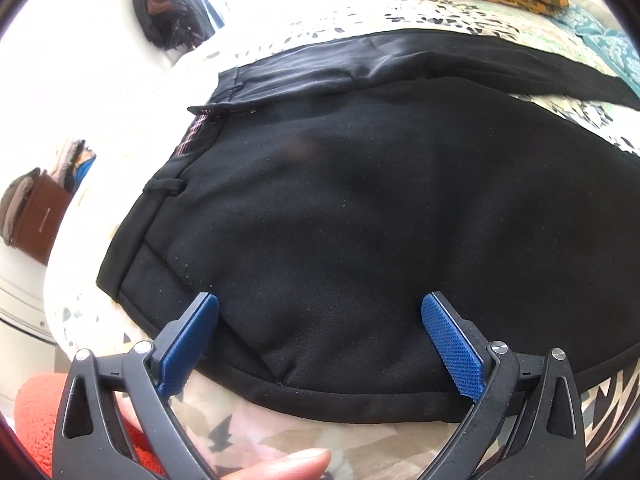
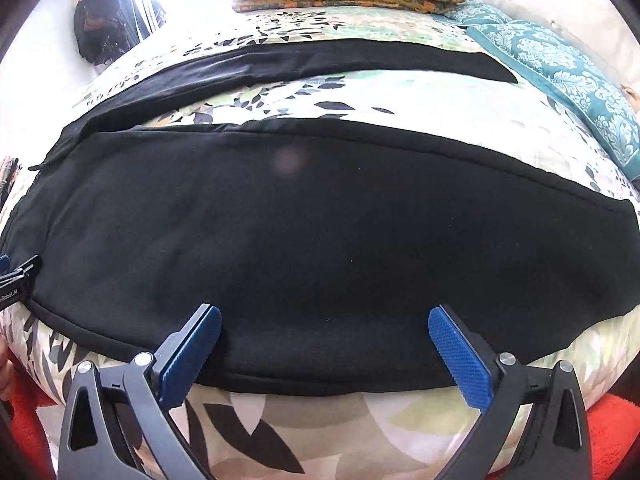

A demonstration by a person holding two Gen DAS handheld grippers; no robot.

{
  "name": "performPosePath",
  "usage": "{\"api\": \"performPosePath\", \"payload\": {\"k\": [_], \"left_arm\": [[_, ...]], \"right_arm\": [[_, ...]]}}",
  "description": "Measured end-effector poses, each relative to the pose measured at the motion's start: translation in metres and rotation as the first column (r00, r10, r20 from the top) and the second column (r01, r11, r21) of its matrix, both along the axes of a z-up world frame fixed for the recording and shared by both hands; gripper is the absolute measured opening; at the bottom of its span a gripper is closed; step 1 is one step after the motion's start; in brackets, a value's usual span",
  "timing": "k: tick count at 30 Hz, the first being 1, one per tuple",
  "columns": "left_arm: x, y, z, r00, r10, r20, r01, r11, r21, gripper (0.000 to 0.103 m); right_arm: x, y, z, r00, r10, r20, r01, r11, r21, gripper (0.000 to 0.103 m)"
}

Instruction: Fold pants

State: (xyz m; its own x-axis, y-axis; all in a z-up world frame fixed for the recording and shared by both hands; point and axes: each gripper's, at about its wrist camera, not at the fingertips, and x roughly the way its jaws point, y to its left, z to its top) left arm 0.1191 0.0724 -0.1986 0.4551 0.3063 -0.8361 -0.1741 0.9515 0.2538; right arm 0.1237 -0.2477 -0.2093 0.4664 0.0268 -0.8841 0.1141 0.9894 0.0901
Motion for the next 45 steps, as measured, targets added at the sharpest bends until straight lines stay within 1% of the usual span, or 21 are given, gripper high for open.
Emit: {"api": "performPosePath", "payload": {"k": [11, 19, 21, 22, 23, 24, 26, 28, 30, 32, 33, 34, 36, 37, 40, 45], "left_arm": [[-0.001, 0.001, 0.000, 1.000, -0.003, 0.004, 0.003, 1.000, -0.009, 0.102], [-0.002, 0.001, 0.001, 1.000, 0.006, 0.029, -0.005, 1.000, -0.011, 0.102], [-0.002, 0.002, 0.007, 1.000, 0.010, 0.022, -0.009, 0.999, -0.040, 0.101], [-0.002, 0.002, 0.012, 1.000, 0.001, 0.022, 0.001, 0.997, -0.075, 0.101], [-0.003, 0.000, 0.017, 0.999, -0.021, 0.033, 0.025, 0.993, -0.117, 0.101], [-0.006, -0.004, 0.023, 0.998, -0.042, 0.053, 0.049, 0.988, -0.143, 0.101], [-0.013, -0.018, 0.034, 0.991, -0.084, 0.101, 0.100, 0.981, -0.163, 0.101], [-0.017, -0.036, 0.040, 0.982, -0.145, 0.118, 0.164, 0.970, -0.179, 0.101], [-0.018, -0.054, 0.035, 0.974, -0.205, 0.100, 0.220, 0.960, -0.173, 0.101], [-0.015, -0.067, 0.022, 0.966, -0.253, 0.049, 0.257, 0.957, -0.135, 0.101], [-0.013, -0.070, 0.012, 0.965, -0.263, 0.014, 0.263, 0.957, -0.120, 0.101], [-0.011, -0.069, 0.004, 0.965, -0.261, -0.009, 0.258, 0.959, -0.120, 0.102], [-0.009, -0.061, 0.001, 0.966, -0.257, 0.011, 0.256, 0.954, -0.159, 0.102], [-0.008, -0.060, 0.001, 0.965, -0.263, 0.004, 0.260, 0.952, -0.162, 0.103], [-0.009, -0.060, 0.000, 0.961, -0.275, 0.002, 0.273, 0.950, -0.150, 0.103], [-0.013, -0.066, -0.002, 0.964, -0.267, 0.016, 0.267, 0.957, -0.112, 0.103]], "right_arm": [[-0.004, -0.001, -0.005, 0.999, 0.014, 0.032, -0.014, 1.000, -0.005, 0.103], [-0.004, -0.001, -0.005, 0.999, 0.006, 0.042, -0.006, 1.000, -0.001, 0.103], [-0.004, -0.001, -0.005, 0.999, 0.003, 0.041, -0.003, 1.000, -0.001, 0.103], [-0.003, -0.001, -0.005, 0.999, 0.002, 0.039, -0.002, 1.000, -0.001, 0.103], [-0.003, -0.002, -0.004, 0.999, 0.001, 0.035, -0.001, 1.000, 0.000, 0.103], [-0.003, -0.002, -0.004, 1.000, 0.002, 0.029, -0.002, 1.000, 0.000, 0.103], [-0.002, -0.002, -0.003, 1.000, 0.001, 0.021, -0.001, 1.000, 0.003, 0.103], [-0.002, -0.001, -0.003, 1.000, -0.003, 0.023, 0.003, 1.000, -0.004, 0.103], [-0.003, 0.001, -0.004, 1.000, -0.006, 0.031, 0.007, 1.000, -0.017, 0.103], [-0.004, 0.002, -0.005, 0.999, -0.013, 0.040, 0.014, 1.000, -0.024, 0.103], [-0.004, 0.003, -0.005, 0.999, -0.014, 0.044, 0.016, 1.000, -0.027, 0.103], [-0.004, 0.003, -0.005, 0.999, -0.015, 0.048, 0.016, 0.999, -0.029, 0.103], [-0.006, 0.003, -0.006, 0.998, -0.016, 0.058, 0.018, 0.999, -0.032, 0.103], [-0.007, 0.003, -0.006, 0.998, -0.017, 0.063, 0.019, 0.999, -0.035, 0.103], [-0.008, 0.004, -0.006, 0.997, -0.020, 0.073, 0.024, 0.999, -0.041, 0.103], [-0.007, 0.005, -0.006, 0.997, -0.025, 0.076, 0.029, 0.998, -0.048, 0.103]]}}
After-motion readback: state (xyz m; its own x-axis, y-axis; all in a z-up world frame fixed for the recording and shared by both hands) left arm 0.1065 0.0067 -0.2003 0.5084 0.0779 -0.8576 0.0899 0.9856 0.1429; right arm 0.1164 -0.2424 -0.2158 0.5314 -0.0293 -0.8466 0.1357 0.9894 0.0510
